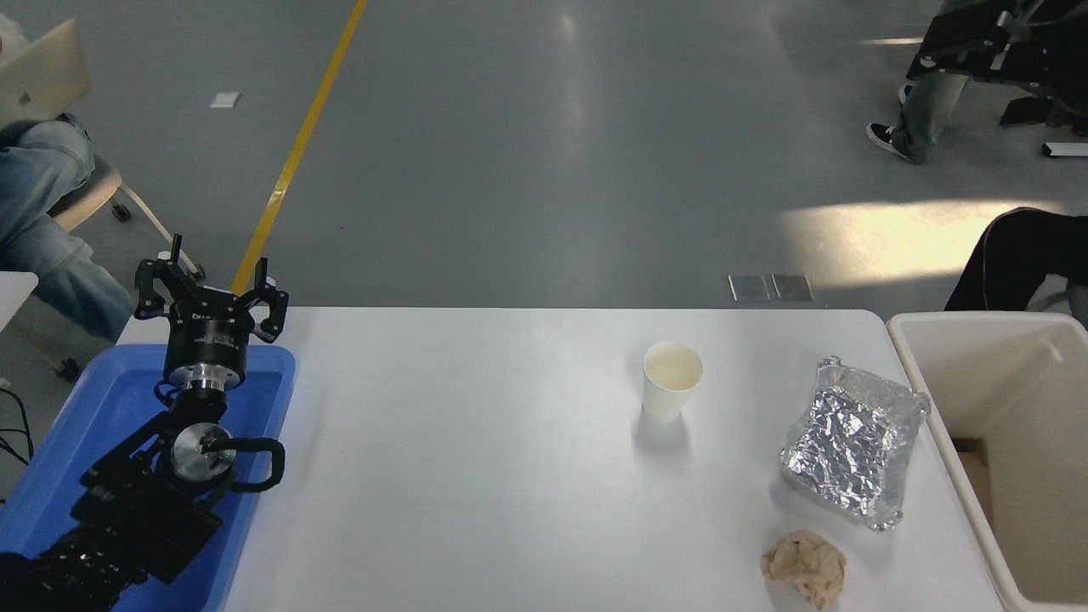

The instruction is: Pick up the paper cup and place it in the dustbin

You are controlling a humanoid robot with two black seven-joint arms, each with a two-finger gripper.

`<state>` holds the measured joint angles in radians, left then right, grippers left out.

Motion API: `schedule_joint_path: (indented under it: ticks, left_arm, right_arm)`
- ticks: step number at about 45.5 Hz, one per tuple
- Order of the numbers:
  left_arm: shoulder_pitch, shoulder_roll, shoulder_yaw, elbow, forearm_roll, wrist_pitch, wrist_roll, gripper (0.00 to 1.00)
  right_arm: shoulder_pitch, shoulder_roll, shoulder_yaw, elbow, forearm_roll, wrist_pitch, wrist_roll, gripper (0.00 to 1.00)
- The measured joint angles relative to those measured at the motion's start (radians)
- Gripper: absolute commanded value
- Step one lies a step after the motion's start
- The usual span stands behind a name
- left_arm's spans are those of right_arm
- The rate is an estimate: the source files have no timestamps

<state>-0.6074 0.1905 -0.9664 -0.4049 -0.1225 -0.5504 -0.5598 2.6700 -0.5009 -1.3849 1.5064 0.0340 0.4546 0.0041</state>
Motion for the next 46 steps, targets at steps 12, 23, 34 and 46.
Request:
schedule_joint_path:
  ticks: [12, 23, 34, 46]
  left_arm:
    - [0.000, 0.000, -0.001, 0.000, 0.000, 0.000, 0.000, 0.99]
    - [0.000, 0.000, -0.001, 0.000, 0.000, 0.000, 0.000, 0.99]
    - [0.000, 0.000, -0.001, 0.000, 0.000, 0.000, 0.000, 0.99]
    - [0.000, 0.000, 0.000, 0.000, 0.001, 0.000, 0.000, 0.99]
  right_arm:
    - [0.053, 0.025, 0.003, 0.048, -0.001, 0.212, 0.001, 1.00]
    - [0.050, 0.061, 0.008, 0.097, -0.006, 0.294, 0.002, 1.00]
    - [0.000, 0.098, 0.035, 0.118, 0.006, 0.319, -0.001, 1.00]
    - [-0.072, 0.131, 0.072, 0.117, 0.012, 0.328, -0.001, 1.00]
